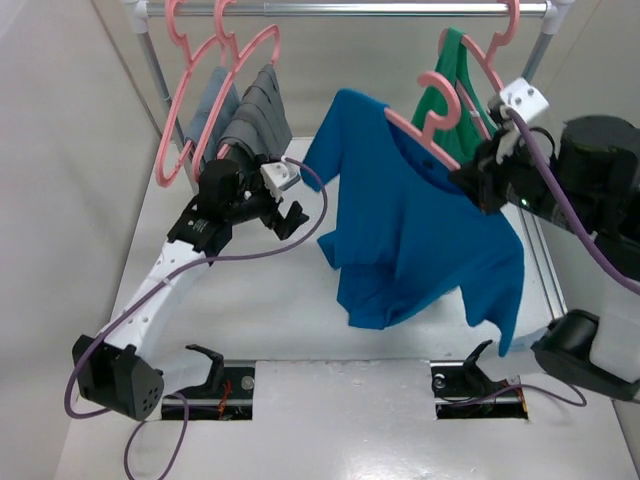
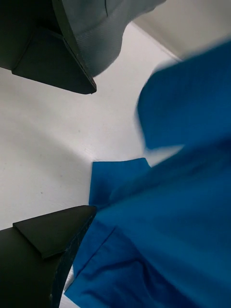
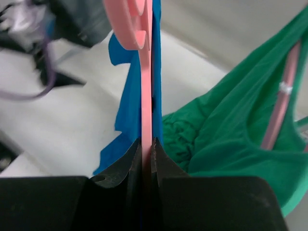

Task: Place the t-shirt on the hanger
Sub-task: Place tshirt on hanger, then hang the hanger with tshirt onto the clothesline

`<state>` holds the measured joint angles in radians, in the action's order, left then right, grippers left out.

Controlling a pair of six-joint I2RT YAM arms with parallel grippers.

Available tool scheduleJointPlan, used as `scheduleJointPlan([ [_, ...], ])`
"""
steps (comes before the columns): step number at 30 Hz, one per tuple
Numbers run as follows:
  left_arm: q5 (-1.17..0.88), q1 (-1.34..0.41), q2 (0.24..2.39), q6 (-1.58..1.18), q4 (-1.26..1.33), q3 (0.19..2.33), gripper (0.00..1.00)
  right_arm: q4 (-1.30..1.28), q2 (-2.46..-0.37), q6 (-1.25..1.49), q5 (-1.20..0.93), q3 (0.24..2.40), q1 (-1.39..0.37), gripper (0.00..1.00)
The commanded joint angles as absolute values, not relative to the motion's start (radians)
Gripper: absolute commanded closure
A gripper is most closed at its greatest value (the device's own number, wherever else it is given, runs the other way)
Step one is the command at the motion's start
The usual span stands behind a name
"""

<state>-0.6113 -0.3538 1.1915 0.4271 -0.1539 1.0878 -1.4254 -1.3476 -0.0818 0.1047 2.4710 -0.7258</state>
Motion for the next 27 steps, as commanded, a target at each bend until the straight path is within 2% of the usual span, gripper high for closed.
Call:
scheduleJointPlan([
  [1, -0.522, -0.399, 1.097, 0.448, -0.144, 1.108, 0.0, -1.31, -1.416, -0.072, 0.297, 2.615, -0.721, 1.0],
  [6, -0.512, -0.419, 1.029, 0.436, -0.135, 1.075, 0.0, -1.191, -1.413, -0.081, 0.51, 2.516, -0.709, 1.0],
  [12, -0.569, -0.419, 0.994, 0.385, -0.124, 1.029, 0.0, -0.973, -1.365, -0.101, 0.65, 2.358, -0.709, 1.0],
  [17, -0.578, -0.419, 0.985, 0.354, -0.101, 1.0, 0.0, -0.902, -1.436, -0.12, 0.52, 2.358, -0.609, 1.0],
  [24, -0.589, -0.419, 0.937, 0.345, -0.083, 0.956, 0.0, -0.724, -1.433, -0.11, 0.572, 2.304, -0.585, 1.0],
  [27, -0.589, -0.419, 0.928, 0.334, -0.083, 0.945, 0.0, -0.715, -1.479, -0.11, 0.523, 2.364, -0.536, 1.0],
])
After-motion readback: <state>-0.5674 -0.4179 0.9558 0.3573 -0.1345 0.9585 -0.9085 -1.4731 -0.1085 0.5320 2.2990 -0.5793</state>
